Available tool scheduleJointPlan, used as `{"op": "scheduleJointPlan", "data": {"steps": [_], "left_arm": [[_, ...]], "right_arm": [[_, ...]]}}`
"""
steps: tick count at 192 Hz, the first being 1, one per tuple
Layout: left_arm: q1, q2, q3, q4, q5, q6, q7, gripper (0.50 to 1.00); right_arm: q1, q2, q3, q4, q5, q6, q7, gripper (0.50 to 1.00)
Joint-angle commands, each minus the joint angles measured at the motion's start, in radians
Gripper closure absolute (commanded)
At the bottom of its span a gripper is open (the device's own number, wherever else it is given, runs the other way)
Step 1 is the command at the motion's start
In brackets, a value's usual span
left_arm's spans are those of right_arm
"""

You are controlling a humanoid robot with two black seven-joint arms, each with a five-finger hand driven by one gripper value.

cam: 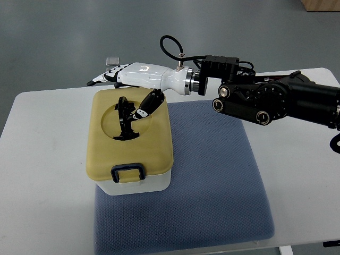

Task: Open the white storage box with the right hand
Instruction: 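Lower the right hand onto the black handle on the yellow lid, then close the right hand's fingers around the black lid handle, then lift the yellow lid off the white box and carry it aside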

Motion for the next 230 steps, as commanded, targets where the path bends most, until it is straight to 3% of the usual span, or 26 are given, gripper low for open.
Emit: {"op": "scheduleJointPlan", "data": {"steps": [1, 43, 64, 83, 89, 94, 103, 176, 230], "left_arm": [[-0.001, 0.000, 0.000, 0.000, 0.000, 0.000, 0.000, 0.500], [0.001, 0.000, -0.002, 0.000, -0.001, 0.000, 0.000, 0.500], [0.001, 0.000, -0.002, 0.000, -0.001, -0.001, 0.000, 0.500], [0.002, 0.000, -0.002, 0.002, -0.001, 0.000, 0.000, 0.500], [0.002, 0.000, -0.003, 0.002, -0.001, 0.000, 0.000, 0.500], [0.002, 0.000, -0.002, 0.002, -0.001, 0.000, 0.000, 0.500], [0.002, 0.000, -0.002, 0.002, 0.000, 0.000, 0.000, 0.500], [0.002, 0.000, 0.000, 0.002, -0.001, 0.000, 0.000, 0.500], [0.002, 0.000, 0.000, 0.002, -0.001, 0.000, 0.000, 0.500]], "right_arm": [[-0.004, 0.031, 0.002, -0.020, 0.000, -0.011, 0.000, 0.574], [-0.017, 0.091, 0.009, -0.071, 0.002, -0.043, 0.000, 0.581], [-0.034, 0.111, 0.011, -0.094, 0.003, -0.063, 0.000, 0.611], [-0.046, 0.111, 0.011, -0.102, 0.003, -0.080, 0.000, 0.711], [-0.050, 0.111, 0.011, -0.102, 0.003, -0.085, 0.000, 0.789], [-0.052, 0.111, 0.009, -0.102, 0.002, -0.092, 0.000, 0.901], [-0.055, 0.111, 0.008, -0.102, 0.003, -0.102, 0.000, 1.000], [-0.006, 0.102, 0.014, -0.079, 0.018, -0.140, 0.000, 1.000], [0.080, -0.025, 0.014, 0.013, 0.037, -0.140, 0.000, 1.000]]}}
